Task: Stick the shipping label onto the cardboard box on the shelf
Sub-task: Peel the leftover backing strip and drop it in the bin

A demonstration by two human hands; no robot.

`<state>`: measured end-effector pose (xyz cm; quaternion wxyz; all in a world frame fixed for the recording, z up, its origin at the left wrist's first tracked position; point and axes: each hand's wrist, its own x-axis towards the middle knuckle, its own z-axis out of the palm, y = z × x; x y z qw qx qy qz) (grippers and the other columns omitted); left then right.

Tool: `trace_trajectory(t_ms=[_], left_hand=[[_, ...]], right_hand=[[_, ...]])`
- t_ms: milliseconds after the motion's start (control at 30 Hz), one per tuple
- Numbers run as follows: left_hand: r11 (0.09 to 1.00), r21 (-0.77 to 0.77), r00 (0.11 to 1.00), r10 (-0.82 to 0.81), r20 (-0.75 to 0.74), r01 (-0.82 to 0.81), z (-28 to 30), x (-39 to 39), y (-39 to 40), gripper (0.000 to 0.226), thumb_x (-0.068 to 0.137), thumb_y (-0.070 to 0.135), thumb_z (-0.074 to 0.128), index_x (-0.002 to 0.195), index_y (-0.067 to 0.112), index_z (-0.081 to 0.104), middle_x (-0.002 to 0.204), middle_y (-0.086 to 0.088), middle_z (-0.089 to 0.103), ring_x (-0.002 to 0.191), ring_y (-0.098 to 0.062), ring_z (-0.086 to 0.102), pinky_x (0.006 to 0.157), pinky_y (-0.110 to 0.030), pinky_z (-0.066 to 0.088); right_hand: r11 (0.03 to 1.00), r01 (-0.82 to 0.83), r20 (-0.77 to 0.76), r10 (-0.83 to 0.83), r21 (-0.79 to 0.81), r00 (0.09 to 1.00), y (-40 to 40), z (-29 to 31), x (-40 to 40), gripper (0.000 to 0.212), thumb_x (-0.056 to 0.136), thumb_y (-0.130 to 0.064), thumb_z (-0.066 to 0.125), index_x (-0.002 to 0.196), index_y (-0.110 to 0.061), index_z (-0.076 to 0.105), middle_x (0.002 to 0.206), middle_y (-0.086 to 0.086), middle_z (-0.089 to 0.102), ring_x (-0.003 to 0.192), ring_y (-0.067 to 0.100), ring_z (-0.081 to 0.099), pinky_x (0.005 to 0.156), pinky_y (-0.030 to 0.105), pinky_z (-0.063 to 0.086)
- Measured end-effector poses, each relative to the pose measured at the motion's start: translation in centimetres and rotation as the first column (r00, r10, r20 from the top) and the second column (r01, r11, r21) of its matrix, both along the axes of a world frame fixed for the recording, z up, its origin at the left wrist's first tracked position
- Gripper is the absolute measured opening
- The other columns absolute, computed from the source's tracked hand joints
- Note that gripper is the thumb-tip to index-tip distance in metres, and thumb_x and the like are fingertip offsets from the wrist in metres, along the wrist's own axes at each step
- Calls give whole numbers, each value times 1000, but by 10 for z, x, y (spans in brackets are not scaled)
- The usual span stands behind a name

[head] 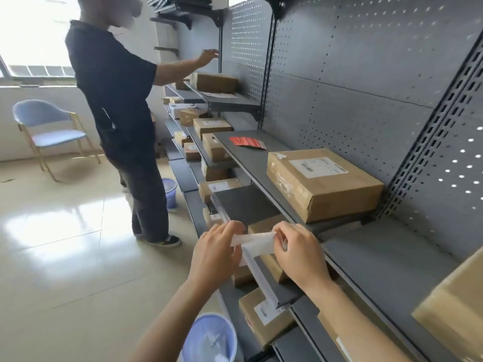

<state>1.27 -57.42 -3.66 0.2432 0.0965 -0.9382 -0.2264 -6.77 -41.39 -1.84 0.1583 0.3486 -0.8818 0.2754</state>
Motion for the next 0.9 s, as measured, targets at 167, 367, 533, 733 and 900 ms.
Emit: trace_trajectory(t_ms=[167,367,533,733,900], left_hand=[[999,17,999,29,33,-29,-38,7,-18,34,77,23,71,108,25,57,106,5,67,93,-14,60,76,-24,47],[999,-1,997,39,64,-39,-99,2,-39,30,76,22,72,104,23,62,104,7,68,100,-18,61,85,-32,47],[998,-39,992,48,113,-44,-155,-4,-56,27,73,20,74,99,23,66,103,5,70,101,-21,61,90,-37,46],[998,-59,985,41,168,-32,-241,-13,-80,36,72,17,74,107,25,68,109,6,70,102,-22,63,91,-36,46],[998,-9,963,55,262,-55,-322,-16,-92,39,87,22,60,126,24,58,125,5,64,116,-22,55,101,-35,38]], right_hand=[[998,-22,86,17,52,996,-20,-32,2,9,90,-20,55,96,-16,61,92,0,65,85,14,61,69,21,55],[995,-1,166,-16,102,986,-37,-80,4,7,90,-18,55,92,-15,61,88,1,65,82,14,60,68,22,53],[991,12,209,-40,130,977,-53,-131,1,7,90,-13,55,90,-13,62,88,2,65,83,16,61,68,28,56],[986,53,313,-101,160,944,-77,-218,-2,16,91,-13,51,98,-12,64,95,3,67,86,19,63,68,31,55],[981,48,345,-112,189,932,-95,-292,-2,22,92,-13,47,103,-12,67,99,5,68,87,21,62,68,24,46]])
